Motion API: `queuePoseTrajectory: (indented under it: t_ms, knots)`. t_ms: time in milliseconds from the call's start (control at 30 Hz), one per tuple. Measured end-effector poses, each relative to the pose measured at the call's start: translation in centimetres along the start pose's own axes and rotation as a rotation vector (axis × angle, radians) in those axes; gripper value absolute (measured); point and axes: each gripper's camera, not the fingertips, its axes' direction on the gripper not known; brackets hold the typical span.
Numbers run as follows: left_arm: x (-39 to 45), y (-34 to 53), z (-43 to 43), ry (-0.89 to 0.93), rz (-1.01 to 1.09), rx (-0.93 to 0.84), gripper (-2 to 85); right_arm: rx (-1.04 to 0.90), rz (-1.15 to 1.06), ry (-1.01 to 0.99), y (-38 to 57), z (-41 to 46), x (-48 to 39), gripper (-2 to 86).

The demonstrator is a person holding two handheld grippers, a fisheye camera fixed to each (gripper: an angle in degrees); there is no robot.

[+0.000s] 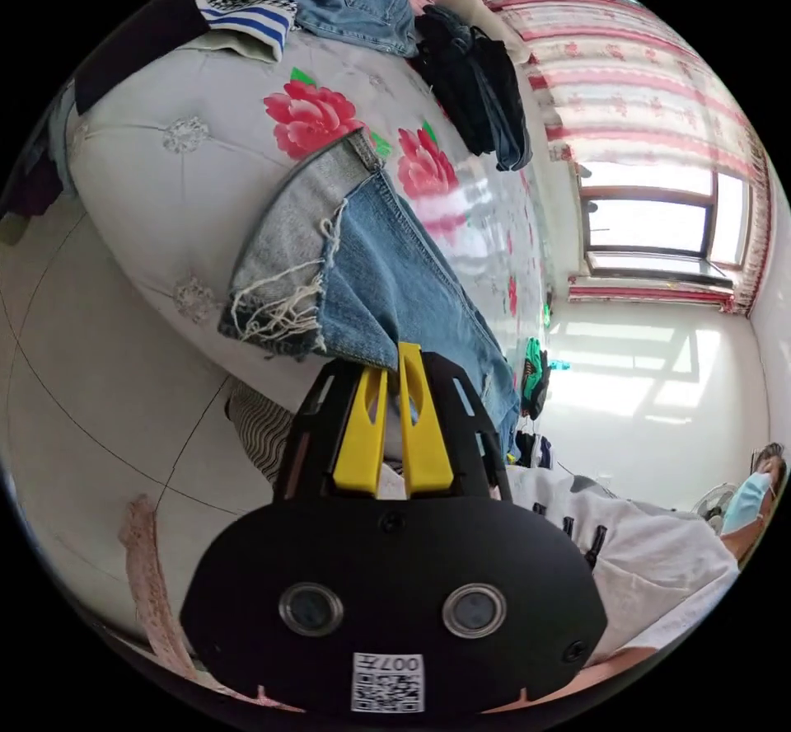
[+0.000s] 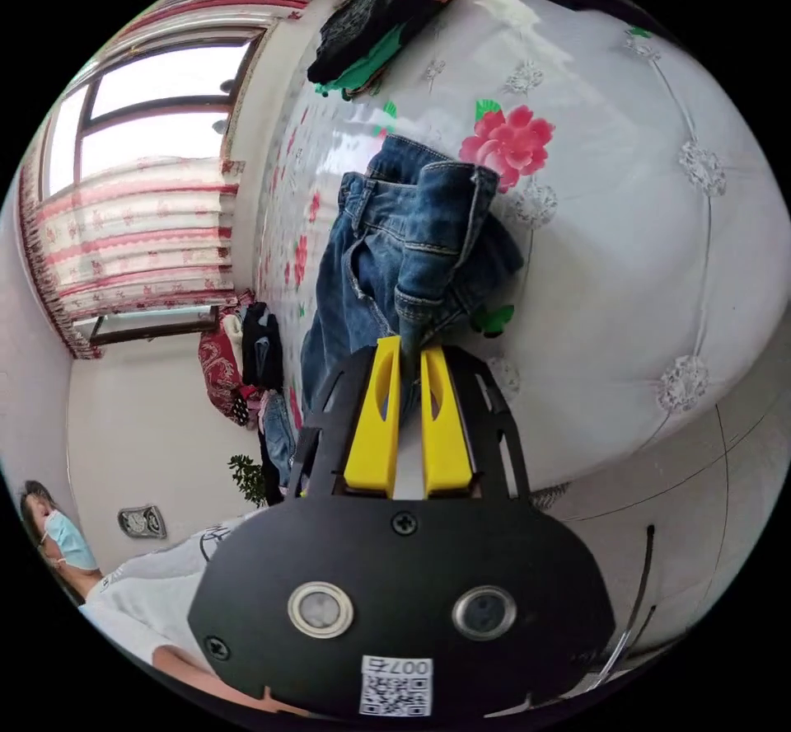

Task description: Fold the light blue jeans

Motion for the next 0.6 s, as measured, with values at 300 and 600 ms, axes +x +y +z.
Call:
queuePoseTrajectory:
  t_ms: [300, 600]
  knots:
    - [2.9, 1.8, -1.2, -0.233, 0.138, -0.053, 5.6, 0.097, -0.200, 0.469, -0.1, 2.2, -6.7, 4.2]
    - [13.7, -0.3, 2.2, -0.519, 0.451, -0.024, 4.9, -0.247, -0.714, 0.436, -2.6, 25.2, -20.9, 6.5]
